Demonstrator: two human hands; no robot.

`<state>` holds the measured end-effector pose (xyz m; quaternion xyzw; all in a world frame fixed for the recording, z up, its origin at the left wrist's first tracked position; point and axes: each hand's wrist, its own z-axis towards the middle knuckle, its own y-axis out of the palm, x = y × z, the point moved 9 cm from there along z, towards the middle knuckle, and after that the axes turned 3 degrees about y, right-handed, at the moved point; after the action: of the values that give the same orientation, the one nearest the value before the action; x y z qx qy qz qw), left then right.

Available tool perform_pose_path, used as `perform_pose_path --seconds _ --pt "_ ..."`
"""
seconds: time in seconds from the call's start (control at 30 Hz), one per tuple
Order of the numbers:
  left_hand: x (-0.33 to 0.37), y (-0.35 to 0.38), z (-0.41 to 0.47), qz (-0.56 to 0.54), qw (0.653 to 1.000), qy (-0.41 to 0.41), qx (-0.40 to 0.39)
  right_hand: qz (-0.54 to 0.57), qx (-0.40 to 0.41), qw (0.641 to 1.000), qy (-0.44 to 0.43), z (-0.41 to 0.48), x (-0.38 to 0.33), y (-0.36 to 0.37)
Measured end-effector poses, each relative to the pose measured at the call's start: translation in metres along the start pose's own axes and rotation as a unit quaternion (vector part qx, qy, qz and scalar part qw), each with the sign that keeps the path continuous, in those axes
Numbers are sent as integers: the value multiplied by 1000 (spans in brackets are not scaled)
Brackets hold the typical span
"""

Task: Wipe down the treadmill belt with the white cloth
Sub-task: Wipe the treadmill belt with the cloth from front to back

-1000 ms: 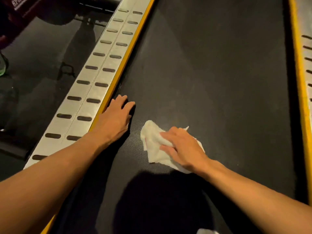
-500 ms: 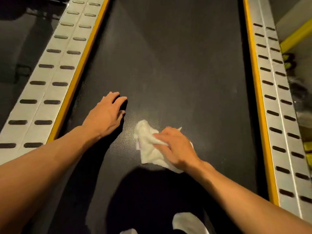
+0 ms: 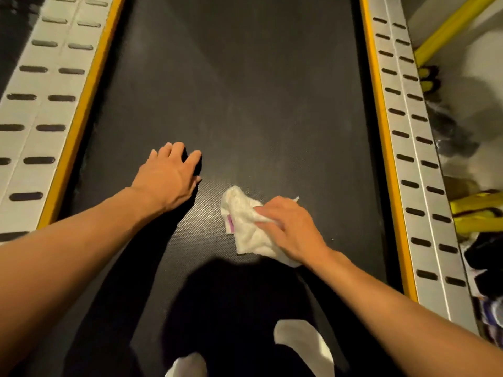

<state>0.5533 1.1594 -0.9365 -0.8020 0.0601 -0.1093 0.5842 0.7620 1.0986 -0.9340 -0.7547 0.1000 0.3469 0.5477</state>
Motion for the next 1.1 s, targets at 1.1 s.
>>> perform_pose_path --seconds 1.1 --pt "75 45 -14 -8 993 -60 104 -44 296 931 207 -17 94 -98"
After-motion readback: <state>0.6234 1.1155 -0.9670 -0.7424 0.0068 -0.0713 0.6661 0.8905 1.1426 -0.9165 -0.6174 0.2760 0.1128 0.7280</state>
